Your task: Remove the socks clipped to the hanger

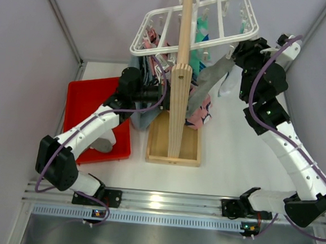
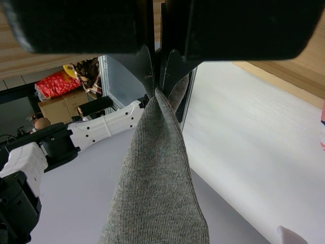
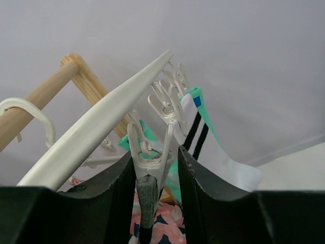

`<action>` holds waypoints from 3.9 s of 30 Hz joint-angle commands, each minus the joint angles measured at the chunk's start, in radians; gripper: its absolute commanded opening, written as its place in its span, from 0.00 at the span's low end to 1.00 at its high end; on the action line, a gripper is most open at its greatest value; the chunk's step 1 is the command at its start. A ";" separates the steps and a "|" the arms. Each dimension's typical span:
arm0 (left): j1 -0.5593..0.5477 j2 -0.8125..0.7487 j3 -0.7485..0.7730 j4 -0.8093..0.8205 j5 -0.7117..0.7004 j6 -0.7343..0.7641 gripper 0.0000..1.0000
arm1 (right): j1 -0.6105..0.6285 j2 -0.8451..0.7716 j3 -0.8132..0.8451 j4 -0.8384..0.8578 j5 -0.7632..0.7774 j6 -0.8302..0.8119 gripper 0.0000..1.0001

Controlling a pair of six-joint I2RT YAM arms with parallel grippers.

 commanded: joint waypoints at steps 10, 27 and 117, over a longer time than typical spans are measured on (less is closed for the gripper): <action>-0.004 0.013 0.015 0.060 0.026 -0.001 0.00 | -0.016 0.001 0.063 -0.019 0.010 0.068 0.00; -0.005 0.022 0.013 0.060 0.029 -0.007 0.00 | -0.110 -0.016 0.052 -0.087 -0.085 0.233 0.28; 0.524 -0.670 -0.393 -0.934 -1.560 0.099 0.00 | -0.320 -0.077 -0.410 -0.325 -0.956 0.227 0.78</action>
